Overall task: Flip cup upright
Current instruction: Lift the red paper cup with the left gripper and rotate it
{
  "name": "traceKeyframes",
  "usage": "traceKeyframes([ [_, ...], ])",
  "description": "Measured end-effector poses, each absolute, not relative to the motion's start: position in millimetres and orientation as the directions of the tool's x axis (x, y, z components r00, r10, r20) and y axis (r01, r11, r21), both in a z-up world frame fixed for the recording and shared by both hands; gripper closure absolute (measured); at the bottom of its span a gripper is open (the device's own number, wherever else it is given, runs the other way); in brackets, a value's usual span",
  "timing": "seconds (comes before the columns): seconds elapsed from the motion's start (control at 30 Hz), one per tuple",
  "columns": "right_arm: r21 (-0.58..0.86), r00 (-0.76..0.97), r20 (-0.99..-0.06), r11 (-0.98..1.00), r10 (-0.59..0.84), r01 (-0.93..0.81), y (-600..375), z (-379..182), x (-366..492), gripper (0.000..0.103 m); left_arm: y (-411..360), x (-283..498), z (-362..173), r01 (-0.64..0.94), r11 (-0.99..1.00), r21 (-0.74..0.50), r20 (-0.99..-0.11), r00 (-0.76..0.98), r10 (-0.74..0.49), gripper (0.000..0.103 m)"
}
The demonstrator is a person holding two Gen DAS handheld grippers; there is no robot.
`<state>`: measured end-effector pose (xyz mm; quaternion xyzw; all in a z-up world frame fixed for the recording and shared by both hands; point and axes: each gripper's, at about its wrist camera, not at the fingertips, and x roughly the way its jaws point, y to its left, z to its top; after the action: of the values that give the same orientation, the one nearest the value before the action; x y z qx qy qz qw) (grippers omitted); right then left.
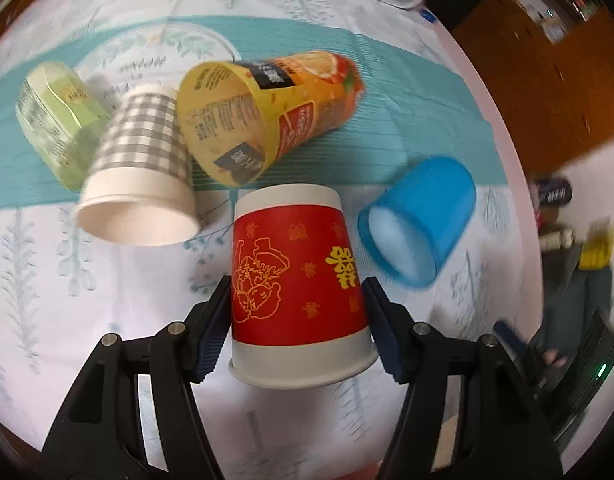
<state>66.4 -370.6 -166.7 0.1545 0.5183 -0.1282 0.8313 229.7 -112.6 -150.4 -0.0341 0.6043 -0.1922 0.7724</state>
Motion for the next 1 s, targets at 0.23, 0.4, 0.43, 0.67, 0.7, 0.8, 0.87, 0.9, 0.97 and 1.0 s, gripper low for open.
traceKeyframes([
  [0.23, 0.115, 0.504, -0.862, 0.951, -0.048, 0.287, -337.7, -144.3, 55.2, 0.0, -100.5, 176.8, -129.1, 0.533, 0.828, -0.173, -0.935, 0.176, -0.308, 0.043],
  [0.4, 0.077, 0.585, -0.811, 0.994, 0.017, 0.078, -310.3, -134.2, 46.3, 0.0, -98.5, 134.7, -108.5, 0.747, 0.663, -0.052, -0.937, 0.193, -0.292, 0.042],
  [0.43, 0.07, 0.6, -0.799, 0.997, 0.04, 0.026, -305.7, -133.4, 43.8, 0.0, -97.4, 129.4, -106.0, 0.77, 0.637, -0.038, -0.937, 0.194, -0.291, 0.042],
  [0.67, 0.044, 0.583, -0.79, 0.967, 0.188, -0.252, -277.7, -132.1, 28.2, 0.0, -99.4, 80.6, -104.3, 0.967, 0.219, 0.132, -0.942, 0.191, -0.277, 0.042],
  [0.7, 0.039, 0.575, -0.794, 0.961, 0.196, -0.274, -272.5, -132.0, 25.5, 0.0, -102.0, 78.5, -110.0, 0.973, 0.18, 0.142, -0.954, 0.183, -0.238, 0.042],
  [0.8, 0.042, 0.553, -0.796, 0.935, 0.244, -0.352, -255.7, -130.8, 13.9, 0.0, -105.3, 76.0, -123.7, 0.986, 0.096, 0.139, -0.969, 0.155, -0.192, 0.042],
  [0.87, 0.057, 0.533, -0.794, 0.909, 0.292, -0.413, -245.1, -131.0, 5.8, 0.0, -103.1, 80.1, -128.9, 0.992, 0.068, 0.107, -0.973, 0.119, -0.199, 0.042],
  [0.9, 0.063, 0.523, -0.794, 0.898, 0.31, -0.436, -239.9, -132.5, 1.9, 0.0, -102.3, 82.9, -131.4, 0.995, 0.054, 0.086, -0.974, 0.095, -0.205, 0.042],
  [0.97, 0.063, 0.496, -0.801, 0.871, 0.335, -0.487, -229.4, -134.7, -2.8, 0.0, -99.5, 85.5, -134.6, 0.998, 0.022, 0.063, -0.974, 0.067, -0.216, 0.042],
  [1.0, 0.056, 0.483, -0.808, 0.859, 0.339, -0.509, -224.4, -135.9, -4.1, 0.0, -97.5, 88.9, -137.4, 0.999, 0.006, 0.049, -0.975, 0.05, -0.217, 0.042],
])
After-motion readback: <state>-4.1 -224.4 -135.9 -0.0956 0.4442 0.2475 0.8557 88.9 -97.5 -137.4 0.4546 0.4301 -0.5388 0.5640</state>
